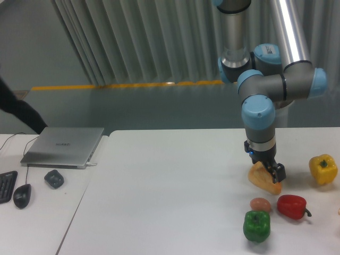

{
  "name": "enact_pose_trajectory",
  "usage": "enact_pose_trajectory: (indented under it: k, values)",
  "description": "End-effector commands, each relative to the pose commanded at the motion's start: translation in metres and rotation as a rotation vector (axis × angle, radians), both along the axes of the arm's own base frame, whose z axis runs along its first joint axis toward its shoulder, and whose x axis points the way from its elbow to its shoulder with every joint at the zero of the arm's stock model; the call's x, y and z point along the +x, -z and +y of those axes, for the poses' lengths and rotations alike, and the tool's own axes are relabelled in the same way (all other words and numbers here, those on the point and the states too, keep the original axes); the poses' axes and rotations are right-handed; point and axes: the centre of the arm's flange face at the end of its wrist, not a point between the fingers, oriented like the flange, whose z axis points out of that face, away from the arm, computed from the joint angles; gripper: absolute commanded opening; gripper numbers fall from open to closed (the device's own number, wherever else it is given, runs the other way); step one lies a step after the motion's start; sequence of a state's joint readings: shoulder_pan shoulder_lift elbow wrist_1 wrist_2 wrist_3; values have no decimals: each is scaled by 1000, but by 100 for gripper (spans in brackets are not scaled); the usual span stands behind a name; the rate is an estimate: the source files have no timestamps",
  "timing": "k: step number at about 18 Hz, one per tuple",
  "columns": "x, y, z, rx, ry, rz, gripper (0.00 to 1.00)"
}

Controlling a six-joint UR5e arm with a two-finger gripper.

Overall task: Place the triangular bread in the basket
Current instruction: 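Lower the gripper onto the bread roll and close on it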

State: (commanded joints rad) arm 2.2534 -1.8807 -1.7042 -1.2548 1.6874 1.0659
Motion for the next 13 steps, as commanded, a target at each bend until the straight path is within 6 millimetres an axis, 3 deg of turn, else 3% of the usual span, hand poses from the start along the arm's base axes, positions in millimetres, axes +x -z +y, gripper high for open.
enact_pose_trajectory:
  k: [13]
  values:
    - [-5, 16, 2, -71, 49, 39, 94]
